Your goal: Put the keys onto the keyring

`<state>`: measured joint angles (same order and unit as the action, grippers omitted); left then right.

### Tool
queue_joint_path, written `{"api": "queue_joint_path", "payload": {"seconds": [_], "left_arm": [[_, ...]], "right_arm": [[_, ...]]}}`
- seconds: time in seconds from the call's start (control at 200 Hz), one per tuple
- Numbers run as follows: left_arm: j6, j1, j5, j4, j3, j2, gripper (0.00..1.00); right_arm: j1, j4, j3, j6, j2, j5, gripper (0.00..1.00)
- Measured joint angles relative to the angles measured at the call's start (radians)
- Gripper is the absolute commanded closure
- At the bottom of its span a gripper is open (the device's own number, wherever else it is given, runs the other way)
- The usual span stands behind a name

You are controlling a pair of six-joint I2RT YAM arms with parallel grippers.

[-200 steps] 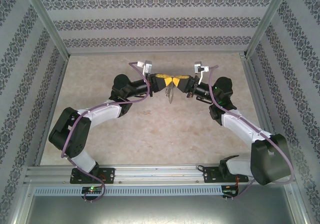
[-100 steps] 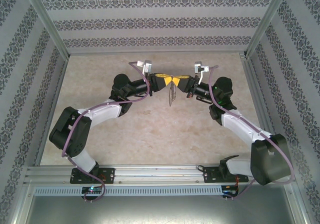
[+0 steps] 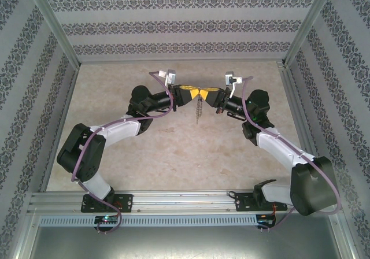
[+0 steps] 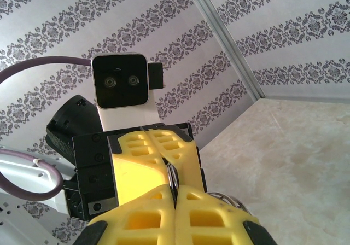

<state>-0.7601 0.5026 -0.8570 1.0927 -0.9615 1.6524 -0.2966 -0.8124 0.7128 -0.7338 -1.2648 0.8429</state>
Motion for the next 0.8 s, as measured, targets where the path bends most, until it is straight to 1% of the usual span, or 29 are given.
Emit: {"api": "queue_joint_path", "payload": {"seconds": [0.03,0.1,0.17,0.205,0.265,0.35,0.51,0.675,0.799], "left_arm": [[0.0,0.0,0.0,0.0,0.0,0.0,0.99],[0.003,0.0,0.0,0.0,0.0,0.0,0.79],[0.013,-0.001,0.002,-0.005,0.0,0.0,0.64],[0.019,-0.001,0.005,-0.01,0.0,-0.002,0.58],[0.033,-0.008,0.005,-0.024,0.0,-0.01,0.52],[0.063,-0.025,0.003,-0.068,0.0,-0.042,0.47],[0.132,-0.072,-0.007,-0.186,-0.004,-0.122,0.42],[0.267,-0.085,-0.029,-0.417,-0.06,-0.16,0.38],[0.395,-0.085,-0.034,-0.623,-0.116,-0.167,0.35]], "right_arm": [[0.0,0.0,-0.001,0.0,0.0,0.0,1.0],[0.0,0.0,-0.001,0.005,0.0,0.0,1.0],[0.0,0.012,-0.001,0.011,0.004,-0.002,1.0],[0.006,0.023,-0.001,0.017,0.006,-0.005,1.0],[0.014,0.042,-0.001,0.033,0.01,-0.008,1.0],[0.027,0.093,-0.001,0.072,0.017,-0.008,1.0],[0.031,0.26,0.025,0.192,0.023,-0.008,1.0],[0.031,0.463,0.096,0.356,0.023,-0.009,1.0],[0.011,0.641,0.167,0.516,0.023,-0.045,1.0]]}}
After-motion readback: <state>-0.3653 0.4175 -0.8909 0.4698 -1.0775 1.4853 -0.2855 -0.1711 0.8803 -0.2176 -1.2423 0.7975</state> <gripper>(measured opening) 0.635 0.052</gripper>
